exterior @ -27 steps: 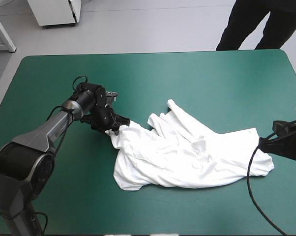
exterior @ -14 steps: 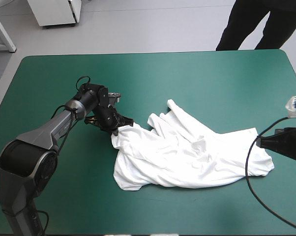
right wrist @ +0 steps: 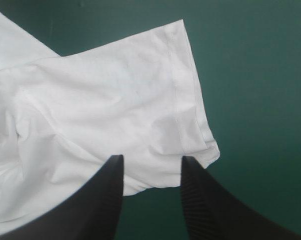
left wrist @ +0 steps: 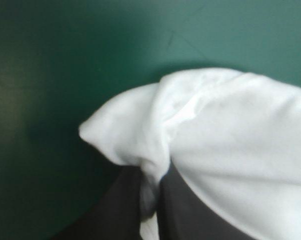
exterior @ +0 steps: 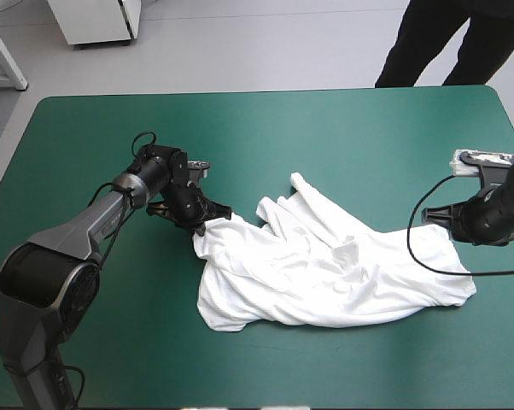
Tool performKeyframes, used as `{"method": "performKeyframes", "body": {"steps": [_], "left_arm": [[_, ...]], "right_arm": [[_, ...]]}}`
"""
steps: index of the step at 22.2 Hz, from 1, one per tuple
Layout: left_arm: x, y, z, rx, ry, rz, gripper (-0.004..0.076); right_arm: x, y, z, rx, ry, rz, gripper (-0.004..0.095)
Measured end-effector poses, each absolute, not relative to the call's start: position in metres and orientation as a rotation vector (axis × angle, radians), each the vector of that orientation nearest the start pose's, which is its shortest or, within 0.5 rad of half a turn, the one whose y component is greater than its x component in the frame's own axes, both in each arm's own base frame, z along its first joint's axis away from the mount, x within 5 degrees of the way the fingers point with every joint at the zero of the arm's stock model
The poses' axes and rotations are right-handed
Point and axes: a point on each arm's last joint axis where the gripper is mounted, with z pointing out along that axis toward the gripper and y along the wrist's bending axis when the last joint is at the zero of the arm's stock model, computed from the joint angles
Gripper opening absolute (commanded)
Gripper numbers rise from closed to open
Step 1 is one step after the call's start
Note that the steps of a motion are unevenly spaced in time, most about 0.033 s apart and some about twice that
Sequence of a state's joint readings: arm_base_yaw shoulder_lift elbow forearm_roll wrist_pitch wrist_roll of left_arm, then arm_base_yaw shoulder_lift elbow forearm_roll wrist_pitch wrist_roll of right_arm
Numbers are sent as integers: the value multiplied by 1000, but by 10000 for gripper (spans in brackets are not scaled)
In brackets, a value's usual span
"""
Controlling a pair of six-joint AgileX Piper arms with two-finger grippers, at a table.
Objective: Fold the cloth
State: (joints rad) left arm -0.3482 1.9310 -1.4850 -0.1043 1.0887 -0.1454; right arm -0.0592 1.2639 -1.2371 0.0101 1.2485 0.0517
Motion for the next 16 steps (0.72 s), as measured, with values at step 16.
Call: {"method": "performKeyframes", "body": {"steps": [16], "left_arm": [[364,-141,217,286,3029,-184,-22]], "right_arm": [[272,-42,252,260,2958,-62,444]]}}
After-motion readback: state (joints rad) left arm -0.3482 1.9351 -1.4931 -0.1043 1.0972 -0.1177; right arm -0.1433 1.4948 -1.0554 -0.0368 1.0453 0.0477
